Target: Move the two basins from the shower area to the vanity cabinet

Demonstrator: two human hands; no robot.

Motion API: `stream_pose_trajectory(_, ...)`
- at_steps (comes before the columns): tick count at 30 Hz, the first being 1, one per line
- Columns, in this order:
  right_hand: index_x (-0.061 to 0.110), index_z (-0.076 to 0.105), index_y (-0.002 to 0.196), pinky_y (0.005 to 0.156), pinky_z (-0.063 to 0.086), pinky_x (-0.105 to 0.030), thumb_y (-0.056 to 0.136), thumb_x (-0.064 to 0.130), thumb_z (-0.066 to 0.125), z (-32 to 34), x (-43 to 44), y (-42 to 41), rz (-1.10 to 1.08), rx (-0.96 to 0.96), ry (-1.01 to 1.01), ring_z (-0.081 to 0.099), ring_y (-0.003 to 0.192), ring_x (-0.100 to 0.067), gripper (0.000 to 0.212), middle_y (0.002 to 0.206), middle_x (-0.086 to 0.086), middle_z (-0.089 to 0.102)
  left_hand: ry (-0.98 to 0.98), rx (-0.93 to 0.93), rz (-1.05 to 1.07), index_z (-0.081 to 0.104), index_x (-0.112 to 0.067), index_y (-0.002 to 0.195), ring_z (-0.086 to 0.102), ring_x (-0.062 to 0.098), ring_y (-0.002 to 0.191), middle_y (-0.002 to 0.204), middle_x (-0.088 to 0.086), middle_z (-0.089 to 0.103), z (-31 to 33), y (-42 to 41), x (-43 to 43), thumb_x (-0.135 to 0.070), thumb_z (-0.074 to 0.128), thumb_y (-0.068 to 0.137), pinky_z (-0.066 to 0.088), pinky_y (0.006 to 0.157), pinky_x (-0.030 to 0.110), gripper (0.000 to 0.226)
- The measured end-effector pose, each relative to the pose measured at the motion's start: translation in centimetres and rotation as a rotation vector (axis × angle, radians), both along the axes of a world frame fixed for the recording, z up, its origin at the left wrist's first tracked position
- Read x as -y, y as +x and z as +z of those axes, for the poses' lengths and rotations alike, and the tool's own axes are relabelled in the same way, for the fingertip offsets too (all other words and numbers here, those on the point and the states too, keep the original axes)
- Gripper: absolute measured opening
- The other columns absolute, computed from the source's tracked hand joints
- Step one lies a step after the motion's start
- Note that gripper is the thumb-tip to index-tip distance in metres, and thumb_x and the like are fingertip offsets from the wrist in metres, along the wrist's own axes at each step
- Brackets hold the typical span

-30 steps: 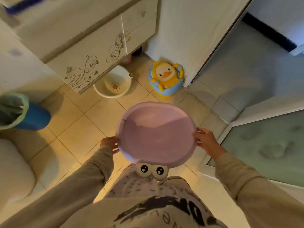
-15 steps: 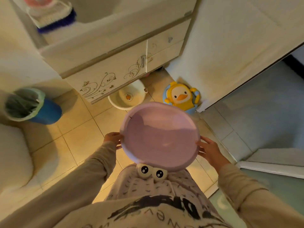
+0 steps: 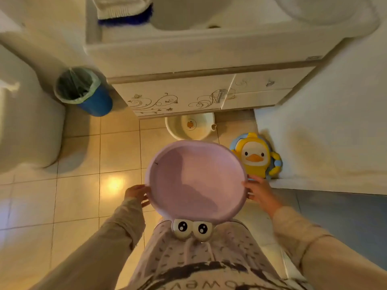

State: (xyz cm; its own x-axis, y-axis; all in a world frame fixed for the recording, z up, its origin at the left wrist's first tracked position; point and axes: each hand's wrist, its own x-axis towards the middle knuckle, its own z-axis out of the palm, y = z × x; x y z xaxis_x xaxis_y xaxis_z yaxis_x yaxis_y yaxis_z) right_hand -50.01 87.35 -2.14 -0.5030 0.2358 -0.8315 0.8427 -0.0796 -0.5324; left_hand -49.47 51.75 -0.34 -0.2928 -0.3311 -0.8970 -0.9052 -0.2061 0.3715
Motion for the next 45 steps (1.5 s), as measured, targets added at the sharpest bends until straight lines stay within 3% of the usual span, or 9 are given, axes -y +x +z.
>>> stream_pose_trajectory(6,0.003,0.055,0.126,0.061,0.049,-0.030,0.082,-0.001,0.062,-2.4,-1.7,-3.6,0.179,0.060,0.021,0.059,0.096,-0.029,0.045,0.108,-0.012,0.060,-0.013,0.042,0.081,0.054,0.004,0.121,0.057,0.033,0.091,0.104,0.020,0.058,-1.6,0.5,-2.0,0.006,0.060,0.081,0.051,0.071,0.038,0.040)
stream_pose_trajectory(13,0.015,0.054,0.130,0.069,0.051,-0.033,0.080,0.002,0.065,-7.6,-1.7,-5.2,0.106,0.181,0.026,0.060,0.100,-0.034,0.053,0.114,-0.014,0.061,-0.003,0.155,0.046,0.055,0.008,0.123,0.057,0.031,0.086,0.099,0.019,0.060,-6.6,-0.2,-2.3,0.004,0.059,0.082,0.048,0.063,0.032,0.041)
stream_pose_trajectory(25,0.011,0.060,0.098,0.064,0.049,-0.031,0.084,-0.001,0.061,-25.8,-0.9,-13.0,0.219,0.336,0.000,0.057,0.072,-0.020,0.019,0.086,-0.008,0.061,0.063,0.155,-0.007,0.055,0.000,0.103,0.059,0.022,0.071,0.081,0.009,0.060,-24.2,-9.5,-1.4,-0.001,0.061,0.084,0.055,0.057,0.034,0.020)
stream_pose_trajectory(30,0.002,0.058,0.099,0.073,0.053,-0.036,0.085,0.004,0.062,-31.7,-0.1,-20.8,0.365,0.297,0.063,0.060,0.089,-0.025,0.014,0.096,-0.013,0.061,0.073,0.092,-0.075,0.057,-0.006,0.075,0.059,0.020,0.072,0.080,0.006,0.060,-31.0,-15.5,-1.0,-0.005,0.063,0.082,0.052,0.068,0.033,0.009)
stream_pose_trajectory(35,0.012,0.051,0.078,0.046,0.054,-0.021,0.085,0.005,0.062,-35.5,1.1,-29.3,0.407,0.176,0.204,0.050,0.063,-0.013,0.015,0.071,-0.005,0.051,0.042,-0.019,-0.117,0.054,-0.010,0.069,0.057,0.016,0.068,0.077,0.003,0.058,-35.8,-23.0,-1.3,-0.006,0.061,0.082,0.051,0.071,0.031,0.016)
stream_pose_trajectory(39,0.018,0.045,0.084,0.092,0.052,-0.040,0.083,0.008,0.064,-39.6,1.7,-34.4,0.363,0.020,0.278,0.058,0.087,-0.022,0.022,0.104,-0.010,0.055,-0.040,-0.130,-0.145,0.051,-0.012,0.071,0.056,0.013,0.068,0.075,0.000,0.056,-39.6,-28.8,-2.2,-0.004,0.059,0.081,0.050,0.067,0.028,0.015)
stream_pose_trajectory(41,0.017,0.052,0.093,0.094,0.051,-0.041,0.082,0.010,0.066,-41.8,1.9,-36.4,0.341,-0.054,0.351,0.059,0.102,-0.025,0.019,0.117,-0.011,0.056,-0.081,-0.168,-0.157,0.051,-0.013,0.072,0.054,0.013,0.072,0.075,-0.003,0.056,-42.1,-30.9,-2.5,-0.005,0.059,0.080,0.048,0.067,0.026,0.014)
stream_pose_trajectory(43,0.010,0.048,0.128,0.095,0.050,-0.039,0.082,0.013,0.068,-44.3,2.0,-38.2,0.336,-0.090,0.411,0.057,0.117,-0.028,0.050,0.135,-0.012,0.053,-0.135,-0.210,-0.171,0.056,-0.013,0.080,0.052,0.014,0.078,0.083,-0.001,0.058,-44.7,-32.6,-2.7,-0.008,0.061,0.080,0.045,0.073,0.028,0.007)
stream_pose_trajectory(45,0.006,0.042,0.138,0.101,0.047,-0.039,0.082,0.016,0.068,-46.7,2.4,-39.6,0.354,-0.144,0.488,0.053,0.125,-0.030,0.062,0.141,-0.013,0.049,-0.200,-0.244,-0.166,0.059,-0.013,0.096,0.050,0.014,0.078,0.094,0.002,0.057,-47.3,-33.9,-2.7,-0.011,0.066,0.076,0.044,0.073,0.028,0.021)
